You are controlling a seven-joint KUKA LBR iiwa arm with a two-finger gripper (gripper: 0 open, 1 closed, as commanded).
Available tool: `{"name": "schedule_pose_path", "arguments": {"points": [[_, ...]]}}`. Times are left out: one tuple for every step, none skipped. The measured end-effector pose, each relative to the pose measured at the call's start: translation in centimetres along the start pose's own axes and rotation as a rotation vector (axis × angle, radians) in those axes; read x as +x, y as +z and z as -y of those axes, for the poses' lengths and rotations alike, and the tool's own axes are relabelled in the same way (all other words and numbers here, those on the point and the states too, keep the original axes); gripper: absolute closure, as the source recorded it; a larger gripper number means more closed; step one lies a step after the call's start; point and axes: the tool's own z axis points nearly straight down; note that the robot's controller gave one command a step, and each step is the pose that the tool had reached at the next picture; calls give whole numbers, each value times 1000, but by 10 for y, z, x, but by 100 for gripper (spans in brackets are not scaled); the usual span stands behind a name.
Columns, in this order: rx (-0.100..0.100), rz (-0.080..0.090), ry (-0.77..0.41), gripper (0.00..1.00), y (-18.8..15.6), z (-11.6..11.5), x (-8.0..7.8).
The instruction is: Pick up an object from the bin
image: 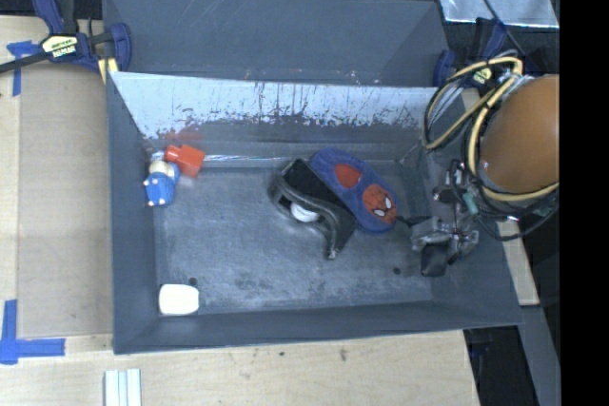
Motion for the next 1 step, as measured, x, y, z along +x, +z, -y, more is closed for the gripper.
{"name": "schedule_pose_path", "arguments": {"points": [[1,0,2,100,-23,1,-1]]}}
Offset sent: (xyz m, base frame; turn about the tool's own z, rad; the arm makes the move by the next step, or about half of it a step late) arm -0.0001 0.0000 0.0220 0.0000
